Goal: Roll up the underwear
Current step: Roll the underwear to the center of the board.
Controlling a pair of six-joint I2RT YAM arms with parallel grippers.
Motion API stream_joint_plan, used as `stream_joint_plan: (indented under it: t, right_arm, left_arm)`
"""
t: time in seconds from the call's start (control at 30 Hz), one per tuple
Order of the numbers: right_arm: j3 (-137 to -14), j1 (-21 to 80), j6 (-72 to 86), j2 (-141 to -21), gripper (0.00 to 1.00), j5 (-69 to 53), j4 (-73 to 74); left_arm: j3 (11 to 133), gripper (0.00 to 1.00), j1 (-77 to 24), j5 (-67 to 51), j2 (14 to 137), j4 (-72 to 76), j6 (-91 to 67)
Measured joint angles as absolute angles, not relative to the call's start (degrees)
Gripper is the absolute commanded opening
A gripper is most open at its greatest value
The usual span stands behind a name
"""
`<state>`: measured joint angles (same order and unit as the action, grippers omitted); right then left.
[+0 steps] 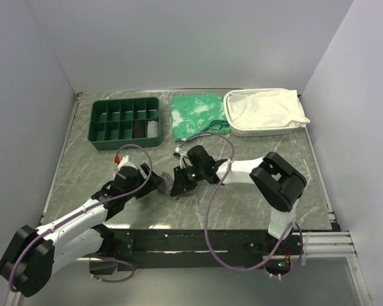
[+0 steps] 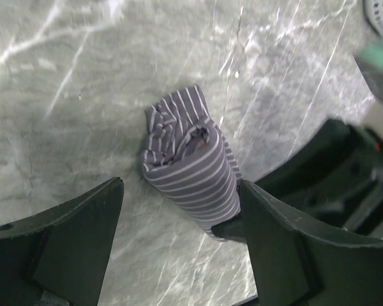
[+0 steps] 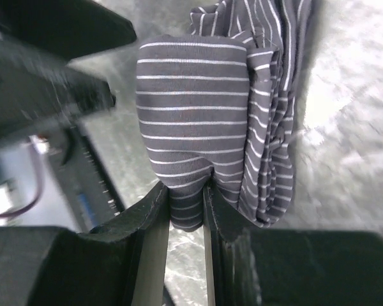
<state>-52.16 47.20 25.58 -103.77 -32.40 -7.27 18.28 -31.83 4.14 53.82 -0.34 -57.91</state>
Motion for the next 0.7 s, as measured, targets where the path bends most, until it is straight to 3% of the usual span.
stream_joint_plan:
  t: [0.4, 0.6, 0.7]
  right_arm:
    - [-54.1, 43.8, 29.6, -108.2, 0.17, -45.6, -8.2]
    - [-53.5, 43.7, 31.5, -108.3, 0.18, -46.2, -9.4]
    - [-52.5, 43.7, 33.0, -108.3, 0.19, -47.0, -11.3]
  left_arm:
    - [17.8, 0.76, -35.5, 5.9, 60.9, 4.1, -60.8]
    - [20.3, 0.66, -36.6, 7.6, 65.3, 4.0, -63.0]
    - [20.8, 0.55, -36.8, 8.3, 66.4, 4.1, -64.1]
